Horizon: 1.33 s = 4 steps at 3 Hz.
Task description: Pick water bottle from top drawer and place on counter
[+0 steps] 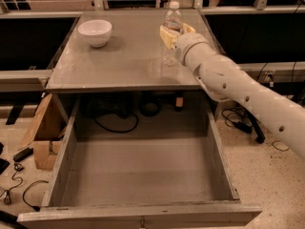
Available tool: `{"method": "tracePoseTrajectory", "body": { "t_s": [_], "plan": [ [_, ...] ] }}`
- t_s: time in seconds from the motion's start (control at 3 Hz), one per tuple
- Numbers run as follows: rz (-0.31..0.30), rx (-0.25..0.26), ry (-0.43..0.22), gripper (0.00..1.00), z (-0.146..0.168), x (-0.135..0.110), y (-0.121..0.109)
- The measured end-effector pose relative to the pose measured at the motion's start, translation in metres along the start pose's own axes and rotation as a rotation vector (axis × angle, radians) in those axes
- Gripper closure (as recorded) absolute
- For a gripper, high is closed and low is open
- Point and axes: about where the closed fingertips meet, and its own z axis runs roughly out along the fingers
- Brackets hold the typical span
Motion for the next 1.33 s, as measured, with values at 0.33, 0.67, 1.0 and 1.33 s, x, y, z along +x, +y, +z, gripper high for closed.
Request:
{"method": "tracePoseTrajectory", "body": {
  "t_s": [0.33,0.67,1.0,1.33],
  "plan": [
    [-0.008,-0.006,0.02,1.0,-0.0039,0.0076,0.0077],
    [-0.008,-0.006,0.02,0.81,-0.0039,0.0076,0.0077],
    [-0.008,-0.006,0.02,0.58,-0.0039,0.0076,0.0077],
    [-0.008,-0.006,0.02,0.34,-0.0039,0.0075,0.0078]
  ]
}}
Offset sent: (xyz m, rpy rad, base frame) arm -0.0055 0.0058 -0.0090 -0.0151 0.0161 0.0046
